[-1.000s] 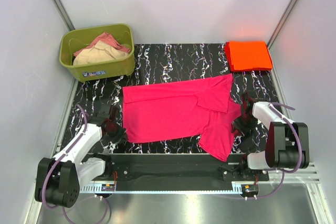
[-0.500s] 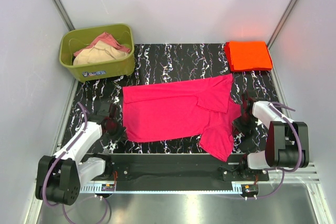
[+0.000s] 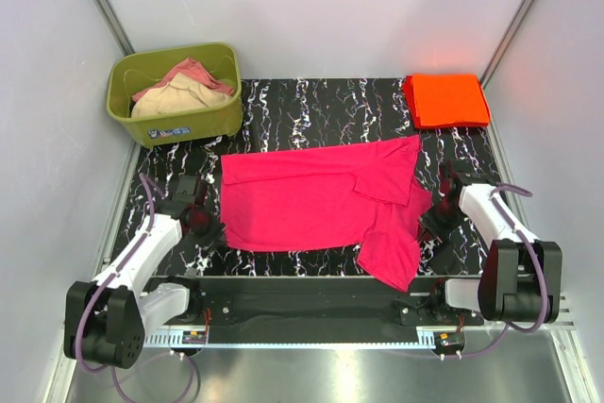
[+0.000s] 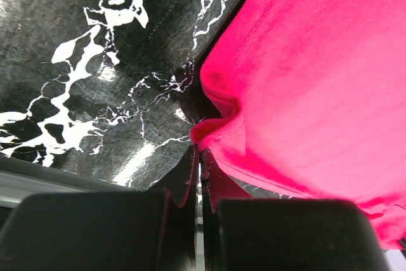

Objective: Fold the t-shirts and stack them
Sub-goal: Fold the tshirt

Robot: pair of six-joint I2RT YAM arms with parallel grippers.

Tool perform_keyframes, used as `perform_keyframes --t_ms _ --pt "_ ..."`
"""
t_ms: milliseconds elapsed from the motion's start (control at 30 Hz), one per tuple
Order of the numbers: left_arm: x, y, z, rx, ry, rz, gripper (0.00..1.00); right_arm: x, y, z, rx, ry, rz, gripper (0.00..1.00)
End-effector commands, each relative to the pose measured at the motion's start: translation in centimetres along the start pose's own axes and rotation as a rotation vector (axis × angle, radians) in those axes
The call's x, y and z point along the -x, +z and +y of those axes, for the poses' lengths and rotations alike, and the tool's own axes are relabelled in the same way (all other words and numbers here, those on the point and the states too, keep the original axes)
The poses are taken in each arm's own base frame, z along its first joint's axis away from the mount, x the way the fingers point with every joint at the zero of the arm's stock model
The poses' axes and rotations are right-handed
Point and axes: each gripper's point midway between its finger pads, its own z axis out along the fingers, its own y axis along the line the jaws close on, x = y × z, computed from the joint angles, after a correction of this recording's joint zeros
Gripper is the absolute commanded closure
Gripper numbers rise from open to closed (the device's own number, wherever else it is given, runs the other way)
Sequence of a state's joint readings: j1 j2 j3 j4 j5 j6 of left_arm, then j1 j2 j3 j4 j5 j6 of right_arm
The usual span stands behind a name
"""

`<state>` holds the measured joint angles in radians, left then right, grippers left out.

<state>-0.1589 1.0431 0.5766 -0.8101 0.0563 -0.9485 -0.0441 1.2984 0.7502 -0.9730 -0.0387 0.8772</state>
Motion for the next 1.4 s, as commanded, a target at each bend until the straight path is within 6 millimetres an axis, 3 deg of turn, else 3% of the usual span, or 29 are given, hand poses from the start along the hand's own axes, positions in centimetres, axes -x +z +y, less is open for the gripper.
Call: perform_keyframes --t_ms 0,267,633,767,1100,1367 --pt "1.1 -0.5 -0.5 0.002 0.033 -0.032 1.00 0.4 -2.0 0.8 0.055 -0.071 -0.023 1.00" --pt "1.4 -0.8 -0.4 0.003 0.050 -0.051 1.00 -0.3 -2.2 0.6 0.067 -0.111 0.010 1.00" --pt "1.0 -1.2 0.9 0.034 0.071 -0.045 1.00 1.0 -3.9 0.4 0.068 -0.202 -0.068 1.00" --pt "1.3 -1.1 0.7 0.043 0.092 -0.038 1.00 2.3 -5.5 2.8 0.146 -0.233 -0.110 1.00" --pt "4.6 -2.3 -2.5 0.037 0.174 -0.090 1.00 5.0 -7.1 6.8 0.222 -0.341 -0.161 1.00" --pt "6.3 -1.4 -4.3 0.075 0.186 -0.064 1.00 7.6 -9.0 11.3 0.308 -0.389 -0.208 1.00"
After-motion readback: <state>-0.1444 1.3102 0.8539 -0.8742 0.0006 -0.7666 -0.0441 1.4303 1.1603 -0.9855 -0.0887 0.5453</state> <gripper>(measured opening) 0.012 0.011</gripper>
